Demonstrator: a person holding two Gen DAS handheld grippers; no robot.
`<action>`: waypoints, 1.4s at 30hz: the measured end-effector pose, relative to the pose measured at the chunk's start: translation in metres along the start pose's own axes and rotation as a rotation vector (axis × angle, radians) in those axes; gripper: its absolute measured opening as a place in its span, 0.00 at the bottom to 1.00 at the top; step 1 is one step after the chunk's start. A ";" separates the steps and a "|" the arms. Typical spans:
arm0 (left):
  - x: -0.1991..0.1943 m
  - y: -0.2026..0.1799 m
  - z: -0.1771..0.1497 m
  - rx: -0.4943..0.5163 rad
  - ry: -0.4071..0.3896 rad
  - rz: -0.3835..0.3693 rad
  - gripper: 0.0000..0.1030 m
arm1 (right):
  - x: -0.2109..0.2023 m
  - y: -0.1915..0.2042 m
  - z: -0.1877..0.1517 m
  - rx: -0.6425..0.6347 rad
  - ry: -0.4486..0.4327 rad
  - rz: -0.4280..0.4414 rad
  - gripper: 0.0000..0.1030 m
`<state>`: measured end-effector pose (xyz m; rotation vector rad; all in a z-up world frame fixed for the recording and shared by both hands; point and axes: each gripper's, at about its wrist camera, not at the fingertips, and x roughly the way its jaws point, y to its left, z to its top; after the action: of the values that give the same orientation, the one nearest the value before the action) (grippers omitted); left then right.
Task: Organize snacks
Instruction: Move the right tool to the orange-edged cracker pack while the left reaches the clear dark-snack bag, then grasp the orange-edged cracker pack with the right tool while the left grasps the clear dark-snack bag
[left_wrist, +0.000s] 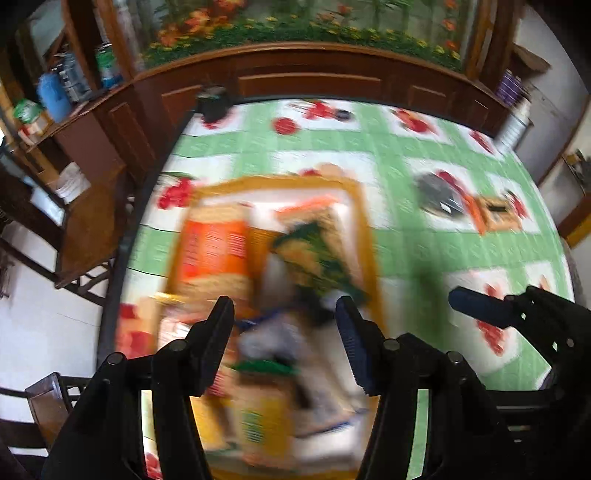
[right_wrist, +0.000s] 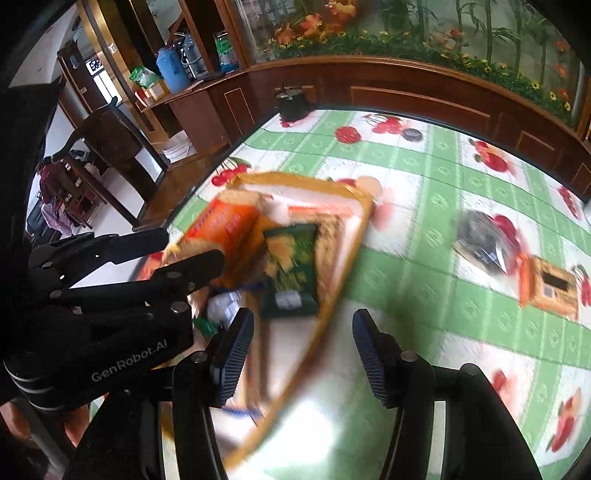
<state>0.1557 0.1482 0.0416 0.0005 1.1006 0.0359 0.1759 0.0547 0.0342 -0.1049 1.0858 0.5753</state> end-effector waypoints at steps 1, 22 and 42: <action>0.000 -0.008 -0.001 0.006 0.007 -0.005 0.55 | -0.004 -0.005 -0.005 -0.001 0.001 -0.004 0.56; 0.091 -0.143 0.131 -0.091 0.084 -0.013 0.54 | -0.037 -0.307 -0.006 0.348 -0.111 -0.182 0.56; 0.146 -0.189 0.122 0.128 0.234 0.073 0.55 | 0.025 -0.290 0.018 0.220 0.041 -0.224 0.59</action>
<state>0.3364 -0.0344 -0.0364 0.1544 1.3348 0.0313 0.3409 -0.1754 -0.0348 -0.0450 1.1526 0.2517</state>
